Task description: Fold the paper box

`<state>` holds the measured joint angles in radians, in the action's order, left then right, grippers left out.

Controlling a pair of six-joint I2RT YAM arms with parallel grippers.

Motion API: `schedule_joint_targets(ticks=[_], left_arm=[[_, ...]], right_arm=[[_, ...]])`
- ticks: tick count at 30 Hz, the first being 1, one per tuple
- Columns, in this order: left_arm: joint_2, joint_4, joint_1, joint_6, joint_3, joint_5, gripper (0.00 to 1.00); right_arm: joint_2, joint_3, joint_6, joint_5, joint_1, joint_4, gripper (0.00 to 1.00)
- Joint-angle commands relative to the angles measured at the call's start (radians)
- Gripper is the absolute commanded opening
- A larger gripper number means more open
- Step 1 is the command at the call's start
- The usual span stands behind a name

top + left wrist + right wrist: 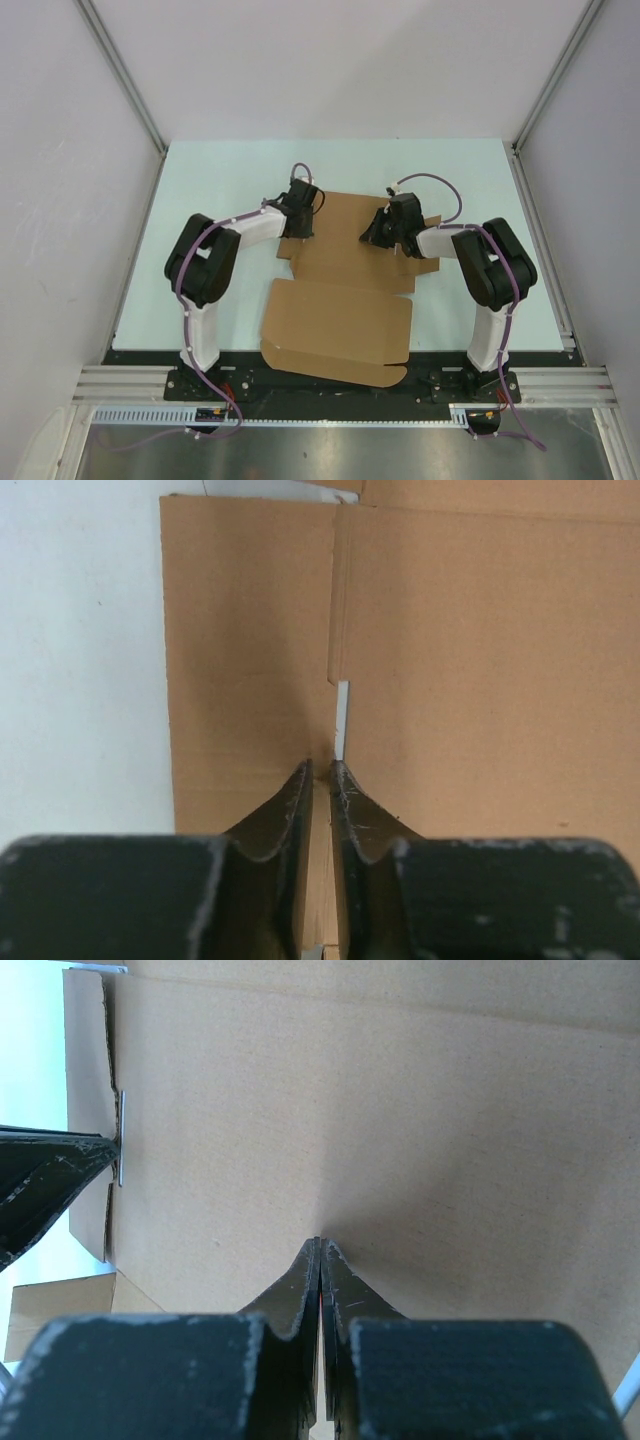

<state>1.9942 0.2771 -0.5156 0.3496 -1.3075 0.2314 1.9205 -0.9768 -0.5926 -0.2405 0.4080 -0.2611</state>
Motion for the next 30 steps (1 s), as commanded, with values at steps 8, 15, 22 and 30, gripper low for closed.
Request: schedule_joint_targets(ticks=[8, 15, 22, 30], left_arm=[[-0.063, -0.045, 0.014, 0.042, 0.076, 0.003, 0.4], [-0.299, -0.027, 0.015, 0.015, 0.057, 0.016, 0.6], [-0.412, -0.035, 0.014, 0.032, 0.102, 0.032, 0.6], [-0.538, -0.067, 0.02, 0.101, 0.231, 0.071, 0.63]], right_arm=[[0.037, 0.007, 0.019, 0.02, -0.011, 0.095, 0.0], [-0.066, 0.009, 0.036, 0.081, 0.006, 0.121, 0.0], [-0.221, -0.02, 0.083, 0.13, 0.009, 0.227, 0.27], [-0.278, -0.138, 0.111, 0.319, -0.073, 0.369, 0.66]])
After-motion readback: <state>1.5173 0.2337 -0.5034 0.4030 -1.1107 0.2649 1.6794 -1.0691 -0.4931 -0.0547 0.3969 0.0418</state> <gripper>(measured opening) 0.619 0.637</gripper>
